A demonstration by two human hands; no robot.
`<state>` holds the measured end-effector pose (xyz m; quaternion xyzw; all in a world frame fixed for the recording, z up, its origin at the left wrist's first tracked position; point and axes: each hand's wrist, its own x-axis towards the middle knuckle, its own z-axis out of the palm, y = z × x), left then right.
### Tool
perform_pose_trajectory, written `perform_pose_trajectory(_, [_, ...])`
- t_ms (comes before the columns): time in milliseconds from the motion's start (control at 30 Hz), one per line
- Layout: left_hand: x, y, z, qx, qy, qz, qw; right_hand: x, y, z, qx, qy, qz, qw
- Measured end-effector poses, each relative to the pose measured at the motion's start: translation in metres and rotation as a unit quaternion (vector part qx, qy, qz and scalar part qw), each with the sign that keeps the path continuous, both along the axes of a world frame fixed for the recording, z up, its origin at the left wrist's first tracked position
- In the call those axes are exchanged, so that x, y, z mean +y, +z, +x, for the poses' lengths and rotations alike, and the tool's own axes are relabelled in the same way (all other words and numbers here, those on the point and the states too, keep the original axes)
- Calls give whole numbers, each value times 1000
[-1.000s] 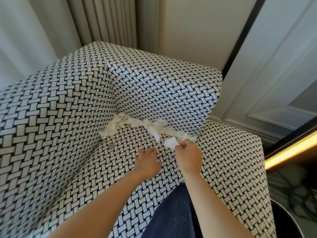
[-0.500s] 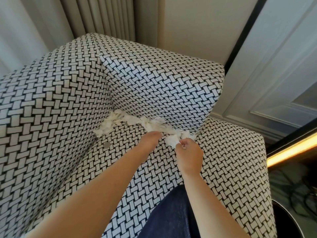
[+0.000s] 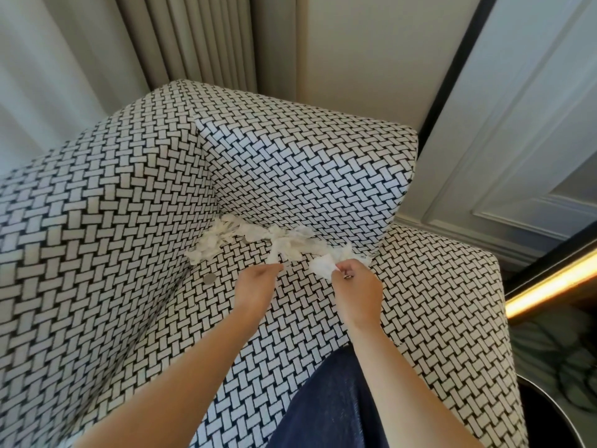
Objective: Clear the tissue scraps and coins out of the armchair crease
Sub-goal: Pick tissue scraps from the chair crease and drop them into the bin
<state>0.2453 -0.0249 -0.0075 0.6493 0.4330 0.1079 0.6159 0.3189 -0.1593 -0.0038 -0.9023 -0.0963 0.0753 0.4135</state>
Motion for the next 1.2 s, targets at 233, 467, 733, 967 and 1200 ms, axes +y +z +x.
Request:
perform_pose_trajectory(233, [3, 12, -26, 12, -70, 82, 994, -5, 18, -12, -23, 0, 96, 995])
perform_pose_trajectory(467, [-12, 38, -29, 7, -118, 114, 987, -46, 35, -32, -55, -18, 192, 980])
perform_pose_trajectory(733, [-71, 67, 2, -55, -203, 154, 965, -162, 35, -30, -42, -80, 193, 977])
perform_pose_trajectory(967, [-155, 62, 43, -74, -335, 172, 923, -278, 11, -41, -51, -189, 126, 973])
perform_pose_trajectory(1200, [-254, 53, 62, -79, -441, 158, 880, -348, -19, -55, -58, -334, 95, 936])
